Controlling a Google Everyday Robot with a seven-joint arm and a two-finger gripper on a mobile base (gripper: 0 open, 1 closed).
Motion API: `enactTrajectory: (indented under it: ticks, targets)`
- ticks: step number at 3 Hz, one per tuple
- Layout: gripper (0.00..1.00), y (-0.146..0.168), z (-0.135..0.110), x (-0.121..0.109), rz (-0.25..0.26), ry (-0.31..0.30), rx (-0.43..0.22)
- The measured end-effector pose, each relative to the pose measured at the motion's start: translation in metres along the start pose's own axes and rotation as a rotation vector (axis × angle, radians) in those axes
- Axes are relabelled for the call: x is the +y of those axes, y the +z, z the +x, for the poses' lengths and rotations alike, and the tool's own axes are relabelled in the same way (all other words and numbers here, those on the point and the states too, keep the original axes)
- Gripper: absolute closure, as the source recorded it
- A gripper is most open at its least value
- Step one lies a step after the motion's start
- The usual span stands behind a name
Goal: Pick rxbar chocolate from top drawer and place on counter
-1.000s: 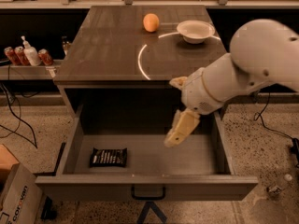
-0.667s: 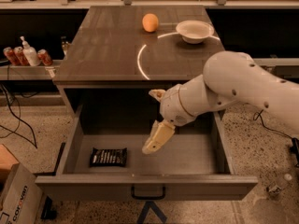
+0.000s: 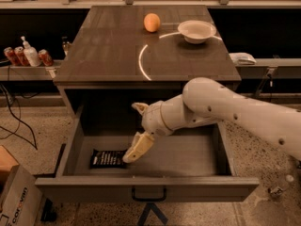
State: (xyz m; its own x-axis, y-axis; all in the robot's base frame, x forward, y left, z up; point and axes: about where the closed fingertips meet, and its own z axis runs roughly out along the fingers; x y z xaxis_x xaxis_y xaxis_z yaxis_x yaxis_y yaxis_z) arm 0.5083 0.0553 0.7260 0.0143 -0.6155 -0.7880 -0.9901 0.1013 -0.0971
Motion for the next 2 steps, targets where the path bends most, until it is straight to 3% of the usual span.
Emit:
enactTrajectory:
  ticks: [2]
  targets:
    - [0.0,0.071,0.007,0.005,-0.036,0.043,-0.076]
